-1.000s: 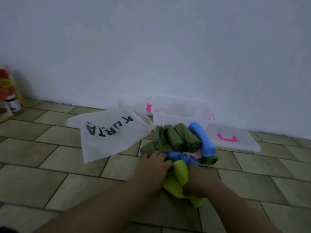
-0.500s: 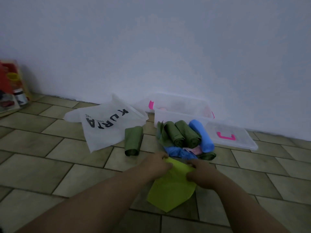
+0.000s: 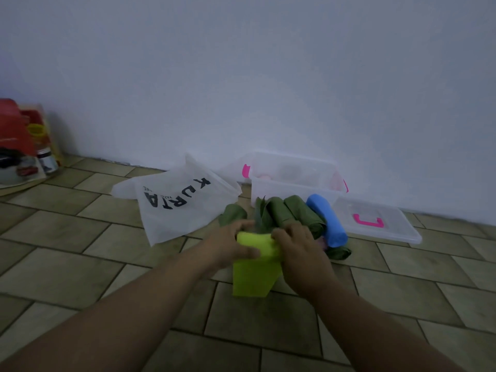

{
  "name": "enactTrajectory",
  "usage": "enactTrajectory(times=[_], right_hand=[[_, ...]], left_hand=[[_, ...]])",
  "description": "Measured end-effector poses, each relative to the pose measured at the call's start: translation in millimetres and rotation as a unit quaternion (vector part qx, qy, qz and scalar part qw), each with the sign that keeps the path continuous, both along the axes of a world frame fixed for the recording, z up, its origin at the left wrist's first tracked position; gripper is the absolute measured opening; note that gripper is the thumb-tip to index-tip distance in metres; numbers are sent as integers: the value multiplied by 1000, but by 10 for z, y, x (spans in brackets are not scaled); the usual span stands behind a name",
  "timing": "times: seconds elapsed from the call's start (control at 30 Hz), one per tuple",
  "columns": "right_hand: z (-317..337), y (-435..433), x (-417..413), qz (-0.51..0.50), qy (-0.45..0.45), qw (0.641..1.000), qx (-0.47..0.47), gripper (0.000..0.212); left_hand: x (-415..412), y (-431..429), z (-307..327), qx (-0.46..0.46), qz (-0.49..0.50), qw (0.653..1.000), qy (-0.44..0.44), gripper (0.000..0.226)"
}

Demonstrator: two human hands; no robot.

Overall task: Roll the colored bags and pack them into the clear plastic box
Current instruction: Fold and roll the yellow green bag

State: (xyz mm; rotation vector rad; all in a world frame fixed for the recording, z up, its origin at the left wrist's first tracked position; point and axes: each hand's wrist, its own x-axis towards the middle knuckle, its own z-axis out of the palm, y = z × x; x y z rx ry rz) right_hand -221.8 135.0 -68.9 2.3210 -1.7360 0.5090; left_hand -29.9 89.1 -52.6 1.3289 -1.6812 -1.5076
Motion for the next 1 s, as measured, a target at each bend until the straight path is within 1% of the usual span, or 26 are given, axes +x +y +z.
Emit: enactTrajectory(times=[0.03,0.07,0.13,0.2,0.27,0.33,0.37,0.4,0.43,0.47,0.5,0.53,0.57,0.6,0.63,0.67,0.7,0.73,0.8,0.87,0.9,0.93,0.97,1.0], right_hand=[[-65,42,-6,6,-4,1000,25,46],[-113,82,-7,11,-19,997,68,48],[-147,133,-4,20,-59,984,166,54],[-123,153,19,28,-45,972,230,59],[-118,174,55,28,-24,962,269,50],[-136,197,75,15,-28,957,288,44],[-146,196,63,5,-34,957,287,43],[-144,183,39,-8,-47,958,284,44],[-130,171,7,-22,-81,957,277,45],[-98,157,-22,-32,-127,957,258,45],[-54,144,-46,-34,-170,959,224,43],[-5,129,-57,-27,-192,964,182,41],[40,109,-51,-17,-195,971,139,40],[85,96,-27,-2,-189,977,98,40],[118,79,19,18,-177,982,63,40],[147,73,75,42,-160,986,37,41],[151,73,125,67,-138,988,19,43],[130,83,159,89,-112,990,7,44],[29,138,173,104,-66,992,13,46],[-122,216,135,82,-24,995,48,49],[-206,259,110,75,2,995,62,51],[-288,294,89,71,25,994,74,52],[-345,324,72,68,34,993,95,52],[-387,344,49,65,30,990,121,53]], left_hand=[[21,36,-55,-21,-16,998,-55,70],[33,73,-111,-25,-16,997,-74,64],[35,149,-219,-9,-8,998,-64,55],[24,230,-305,-17,-13,997,-71,53],[15,304,-354,-24,-27,996,-81,57],[23,355,-362,-25,-32,998,-52,57],[38,363,-335,-23,0,999,-25,52],[69,358,-298,-20,61,998,-4,42],[118,342,-261,8,127,992,16,34],[171,307,-225,71,167,982,43,40],[213,283,-193,168,154,971,70,56],[240,298,-157,271,90,954,88,74],[238,311,-141,347,11,932,103,87],[208,317,-131,387,-47,912,127,94],[169,294,-133,398,-64,900,164,94],[111,259,-111,396,-43,894,206,87],[37,206,-62,382,5,893,240,73],[-25,156,-24,356,69,898,249,58],[-90,56,9,291,186,912,220,37],[-39,-1,-44,235,226,924,202,29],[4,-9,-91,208,232,934,178,28],[66,-6,-125,167,235,948,133,26],[133,-12,-155,100,239,964,57,23],[193,-19,-175,13,246,969,-27,23]])
